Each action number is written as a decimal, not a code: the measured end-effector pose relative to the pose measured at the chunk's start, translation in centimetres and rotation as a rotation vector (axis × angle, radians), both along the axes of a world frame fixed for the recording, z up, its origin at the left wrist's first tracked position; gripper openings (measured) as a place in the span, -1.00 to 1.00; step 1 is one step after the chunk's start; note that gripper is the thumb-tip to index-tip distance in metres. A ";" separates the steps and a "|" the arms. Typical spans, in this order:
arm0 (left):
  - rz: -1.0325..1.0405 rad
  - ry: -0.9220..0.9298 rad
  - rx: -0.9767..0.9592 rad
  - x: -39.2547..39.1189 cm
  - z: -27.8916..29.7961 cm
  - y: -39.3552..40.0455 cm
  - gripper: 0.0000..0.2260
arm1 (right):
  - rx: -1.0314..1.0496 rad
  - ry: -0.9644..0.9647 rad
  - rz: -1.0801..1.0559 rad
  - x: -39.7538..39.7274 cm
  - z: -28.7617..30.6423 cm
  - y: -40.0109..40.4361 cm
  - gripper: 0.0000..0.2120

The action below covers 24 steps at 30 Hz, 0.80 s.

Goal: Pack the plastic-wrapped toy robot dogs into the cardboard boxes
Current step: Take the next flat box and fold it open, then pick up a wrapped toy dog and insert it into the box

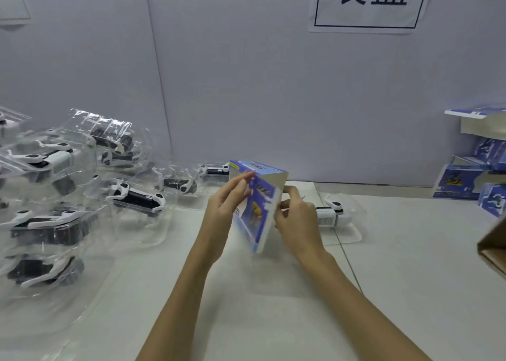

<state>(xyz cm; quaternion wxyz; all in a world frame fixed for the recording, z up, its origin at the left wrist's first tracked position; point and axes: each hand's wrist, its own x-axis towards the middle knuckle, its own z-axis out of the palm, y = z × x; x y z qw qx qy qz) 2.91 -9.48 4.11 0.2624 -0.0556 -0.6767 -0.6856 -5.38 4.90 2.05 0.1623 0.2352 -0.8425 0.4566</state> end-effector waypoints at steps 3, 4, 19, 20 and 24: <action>-0.137 -0.108 -0.327 0.8 -0.1 -0.4 -0.31 | -0.283 -0.233 -0.024 -0.4 -0.2 1.0 -0.80; -0.128 -0.182 -0.530 1.1 -0.5 -0.5 -0.15 | -0.328 -0.297 -0.014 -0.4 -0.4 1.3 -0.82; 0.567 0.046 -0.648 -1.2 -3.1 1.9 -0.63 | 0.583 -0.323 -0.188 -2.1 0.9 5.6 -0.59; 0.577 0.058 -0.575 -1.2 -3.0 2.0 -0.64 | 0.561 -0.335 -0.181 -2.4 1.0 5.9 -0.59; 0.636 0.081 -0.463 -1.3 -2.8 1.7 -0.63 | 0.334 -0.377 -0.160 -2.8 1.3 7.7 -0.86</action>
